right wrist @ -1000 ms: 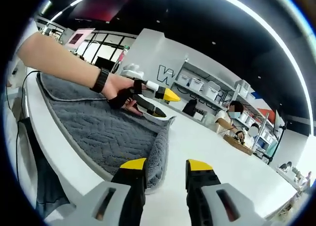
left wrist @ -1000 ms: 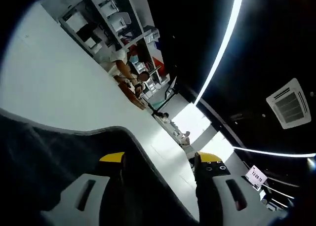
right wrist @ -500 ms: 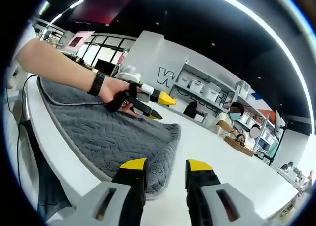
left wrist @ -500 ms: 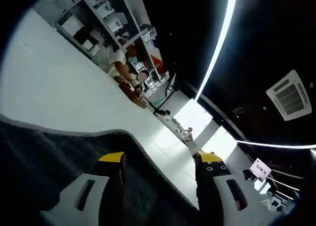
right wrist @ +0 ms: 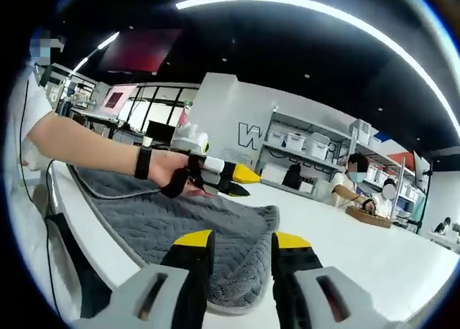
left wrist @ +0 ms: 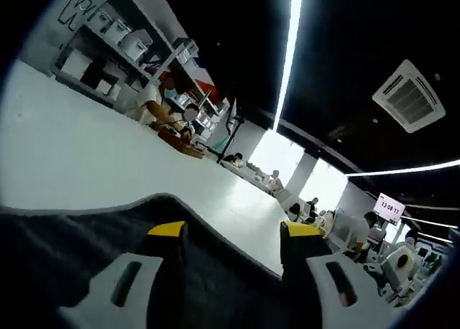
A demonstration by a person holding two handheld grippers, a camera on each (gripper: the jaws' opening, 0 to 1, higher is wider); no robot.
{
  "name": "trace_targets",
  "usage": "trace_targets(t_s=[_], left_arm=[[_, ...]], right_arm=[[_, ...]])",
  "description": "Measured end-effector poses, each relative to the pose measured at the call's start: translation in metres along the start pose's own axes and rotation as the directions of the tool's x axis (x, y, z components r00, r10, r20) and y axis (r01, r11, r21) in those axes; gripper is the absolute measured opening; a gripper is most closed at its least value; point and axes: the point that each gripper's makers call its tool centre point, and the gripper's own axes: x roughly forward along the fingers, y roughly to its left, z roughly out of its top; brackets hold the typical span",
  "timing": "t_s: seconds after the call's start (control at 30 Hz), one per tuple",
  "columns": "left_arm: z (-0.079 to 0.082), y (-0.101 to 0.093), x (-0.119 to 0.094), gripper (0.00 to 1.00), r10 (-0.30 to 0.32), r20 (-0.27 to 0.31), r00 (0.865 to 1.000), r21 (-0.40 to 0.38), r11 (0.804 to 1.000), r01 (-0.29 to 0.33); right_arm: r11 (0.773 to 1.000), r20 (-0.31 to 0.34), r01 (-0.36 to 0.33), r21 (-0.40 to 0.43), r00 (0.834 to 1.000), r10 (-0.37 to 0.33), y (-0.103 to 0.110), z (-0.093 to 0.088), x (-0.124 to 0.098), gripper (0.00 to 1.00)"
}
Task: Open the folded towel by lifting each exposed corner and separating the folded layers until the towel lies flat within the target outline without major curled edges
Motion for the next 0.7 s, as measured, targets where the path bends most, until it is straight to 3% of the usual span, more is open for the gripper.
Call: trace_targets(t_s=[0.03, 0.1, 0.2, 0.37, 0.47, 0.53, 0.7], left_arm=[[0.002, -0.002, 0.000, 0.59, -0.009, 0.002, 1.000, -0.007, 1.000, 0.009], [0.001, -0.009, -0.003, 0.59, -0.026, -0.025, 0.999, 0.061, 0.998, 0.027], [0.005, -0.015, -0.007, 0.62, -0.029, -0.019, 0.999, 0.109, 0.994, 0.031], [0.012, -0.014, -0.013, 0.71, 0.000, -0.018, 1.000, 0.119, 0.993, 0.002], [0.018, -0.016, -0.016, 0.80, 0.015, -0.008, 1.000, 0.169, 0.985, -0.014], [0.010, -0.024, -0.021, 0.80, 0.011, -0.040, 0.999, 0.200, 0.980, -0.003], [0.013, -0.025, -0.027, 0.78, 0.037, -0.054, 0.998, 0.259, 0.966, -0.021]], right_arm=[[1.000, -0.005, -0.006, -0.007, 1.000, 0.006, 0.001, 0.000, 0.001, 0.35], [1.000, 0.002, -0.023, 0.006, 1.000, 0.023, 0.005, 0.001, 0.003, 0.37], [0.998, 0.025, -0.047, 0.048, 0.999, 0.046, 0.008, 0.006, 0.004, 0.42], [0.996, 0.029, -0.069, 0.048, 0.997, 0.068, 0.013, 0.008, 0.007, 0.53], [0.998, 0.010, -0.051, 0.023, 0.999, 0.051, 0.013, 0.006, 0.009, 0.58], [0.996, 0.010, -0.071, 0.045, 0.997, 0.071, 0.017, 0.005, 0.009, 0.60], [0.995, 0.026, -0.084, 0.061, 0.996, 0.082, 0.018, 0.007, 0.010, 0.61]])
